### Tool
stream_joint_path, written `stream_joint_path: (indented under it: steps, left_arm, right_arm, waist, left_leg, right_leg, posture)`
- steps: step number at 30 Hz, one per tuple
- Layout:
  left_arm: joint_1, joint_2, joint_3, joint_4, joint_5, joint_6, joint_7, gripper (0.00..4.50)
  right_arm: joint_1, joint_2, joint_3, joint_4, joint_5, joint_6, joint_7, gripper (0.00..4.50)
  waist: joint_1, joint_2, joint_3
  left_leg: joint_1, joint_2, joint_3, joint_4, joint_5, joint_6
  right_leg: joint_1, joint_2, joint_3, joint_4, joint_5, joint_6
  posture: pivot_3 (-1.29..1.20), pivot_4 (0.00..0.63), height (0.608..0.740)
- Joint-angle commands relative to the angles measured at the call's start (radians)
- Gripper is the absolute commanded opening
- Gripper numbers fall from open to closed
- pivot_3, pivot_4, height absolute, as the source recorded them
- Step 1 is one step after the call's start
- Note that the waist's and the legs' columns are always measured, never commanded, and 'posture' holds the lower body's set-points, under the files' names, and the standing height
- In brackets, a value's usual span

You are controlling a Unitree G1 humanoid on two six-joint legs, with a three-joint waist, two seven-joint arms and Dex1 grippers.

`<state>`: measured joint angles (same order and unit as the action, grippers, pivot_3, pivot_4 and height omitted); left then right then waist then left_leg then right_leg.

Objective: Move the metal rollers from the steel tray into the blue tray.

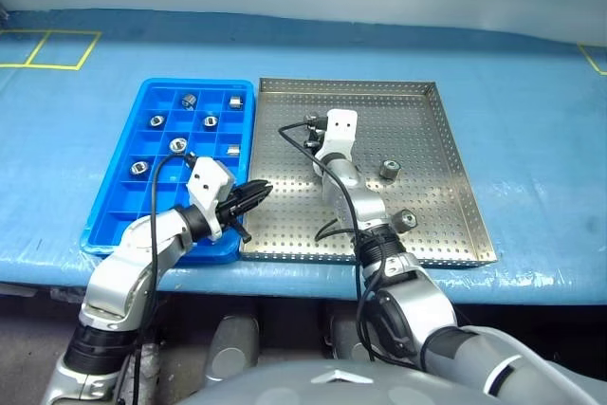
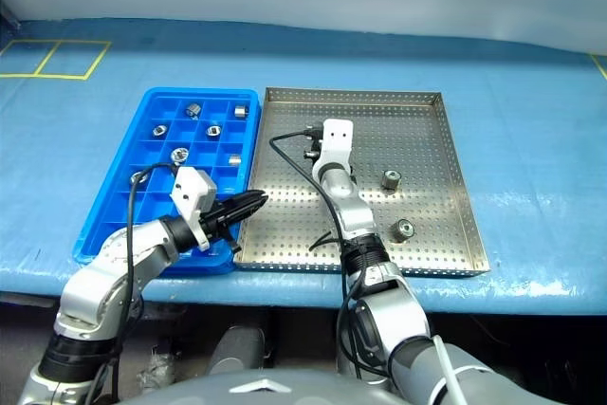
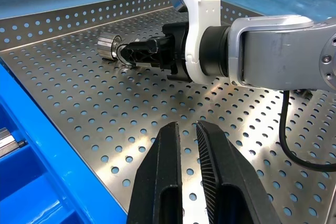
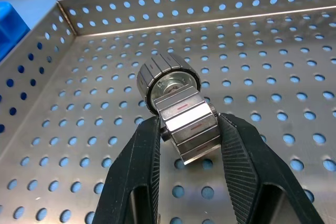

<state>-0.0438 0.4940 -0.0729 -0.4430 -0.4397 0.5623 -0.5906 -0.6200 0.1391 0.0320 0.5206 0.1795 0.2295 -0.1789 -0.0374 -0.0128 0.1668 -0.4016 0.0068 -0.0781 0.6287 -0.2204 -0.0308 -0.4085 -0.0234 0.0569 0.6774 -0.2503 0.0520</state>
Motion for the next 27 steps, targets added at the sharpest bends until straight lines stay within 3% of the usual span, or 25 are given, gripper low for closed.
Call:
stream_joint_path:
  steps: [1, 8, 14, 17, 20, 24, 27]
  left_arm:
    - [-0.019, -0.001, 0.009, -0.017, -0.002, -0.011, -0.008, 0.58]
    - [-0.056, -0.019, 0.008, 0.019, 0.009, -0.031, -0.005, 0.58]
    - [-0.136, -0.116, 0.053, 0.142, 0.113, -0.175, 0.121, 0.58]
    - [-0.192, -0.157, 0.097, 0.205, 0.072, -0.179, 0.124, 0.58]
    - [-0.228, -0.144, 0.12, 0.238, -0.046, -0.055, 0.035, 0.58]
    - [-0.25, -0.063, 0.14, 0.273, -0.25, 0.175, -0.152, 1.47]
    - [-0.265, -0.034, 0.167, 0.315, -0.339, 0.286, -0.195, 2.5]
  right_arm:
    - [0.067, 0.017, -0.007, -0.203, 0.031, 0.049, 0.041, 1.3]
    - [0.293, -0.144, 0.012, -0.728, 0.122, 0.304, 0.195, 1.3]
    - [0.462, -0.393, -0.009, -1.08, 0.293, 0.489, 0.43, 1.3]
    - [0.533, -0.527, -0.042, -1.2, 0.409, 0.555, 0.562, 1.3]
    - [0.569, -0.619, -0.059, -1.248, 0.479, 0.586, 0.644, 1.3]
    - [0.567, -0.685, -0.035, -1.265, 0.501, 0.596, 0.691, 1.3]
    - [0.548, -0.707, 0.01, -1.256, 0.474, 0.594, 0.705, 1.3]
  waist:
    - [0.001, 0.0, 0.0]
    - [0.001, 0.0, 0.0]
    - [-0.006, 0.0, 0.0]
    - [-0.007, 0.0, 0.0]
    - [-0.018, 0.0, 0.0]
    - [-0.035, -0.001, 0.0]
    - [-0.04, -0.001, 0.001]
  left_leg:
    - [0.0, 0.0, 0.0, 0.0, 0.0, 0.0]
    - [-0.002, -0.001, 0.0, 0.0, 0.0, 0.0]
    - [-0.001, 0.0, 0.0, 0.0, 0.0, 0.0]
    - [-0.001, 0.001, 0.0, 0.001, 0.0, 0.0]
    - [-0.001, 0.001, 0.001, 0.002, 0.0, 0.0]
    - [-0.001, 0.0, 0.002, 0.003, 0.0, 0.0]
    - [-0.001, 0.001, 0.001, 0.003, 0.0, 0.0]
  right_leg:
    - [0.0, 0.0, 0.0, 0.0, 0.0, 0.0]
    - [0.0, -0.001, 0.0, -0.002, 0.0, 0.001]
    - [0.0, 0.0, 0.0, -0.002, -0.001, 0.002]
    - [0.001, 0.001, 0.0, -0.002, -0.001, 0.003]
    - [0.001, 0.001, 0.001, -0.002, -0.002, 0.007]
    - [0.002, 0.001, 0.001, -0.002, -0.002, 0.008]
    - [0.001, 0.002, 0.001, -0.002, -0.002, 0.009]
  posture:
    - [0.04, 0.15, 0.74]
    - [0.01, 0.15, 0.74]
    - [-0.02, 0.15, 0.74]
    - [-0.04, 0.15, 0.74]
    - [-0.06, 0.15, 0.74]
    - [-0.07, 0.15, 0.74]
    - [-0.07, 0.15, 0.74]
